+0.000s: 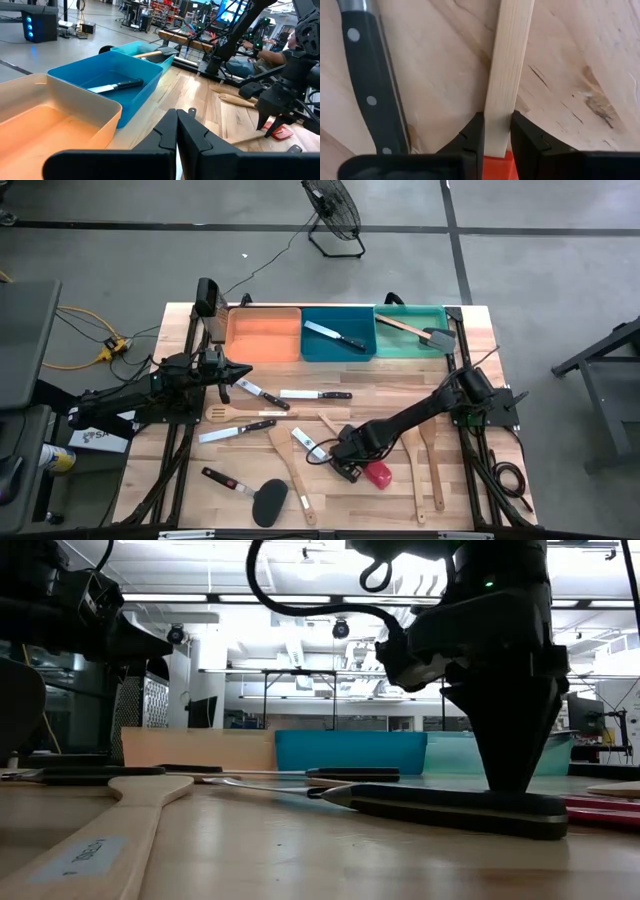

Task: Pick & Place Kitchen Items
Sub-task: Put the red spatula into the green bin

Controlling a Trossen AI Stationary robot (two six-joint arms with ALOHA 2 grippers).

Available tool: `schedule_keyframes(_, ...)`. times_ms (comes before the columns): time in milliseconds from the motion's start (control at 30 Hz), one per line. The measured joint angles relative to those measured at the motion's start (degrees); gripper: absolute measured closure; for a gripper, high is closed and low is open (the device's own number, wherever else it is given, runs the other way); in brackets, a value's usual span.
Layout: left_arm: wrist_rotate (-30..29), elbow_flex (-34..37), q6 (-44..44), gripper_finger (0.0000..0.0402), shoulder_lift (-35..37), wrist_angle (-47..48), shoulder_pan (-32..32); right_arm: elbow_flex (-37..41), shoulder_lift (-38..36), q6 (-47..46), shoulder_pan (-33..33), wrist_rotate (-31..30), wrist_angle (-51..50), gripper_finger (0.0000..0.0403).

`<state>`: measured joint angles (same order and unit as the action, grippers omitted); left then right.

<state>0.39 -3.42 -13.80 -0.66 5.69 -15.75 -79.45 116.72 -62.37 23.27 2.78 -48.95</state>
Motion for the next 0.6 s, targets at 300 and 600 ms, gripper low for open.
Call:
schedule_keyframes(300, 0.0, 0.0, 0.0, 0.0402, 0.0, 0.0, 0.0, -7.2, 0.1, 5.6, 0.1, -2.0, -10.6, 0.0344)
schedule_keyframes(600, 0.0, 0.0, 0.0, 0.0402, 0.0, 0.0, 0.0, -14.0, 0.0, 8.5, -1.8, -6.3, -30.6, 0.0344)
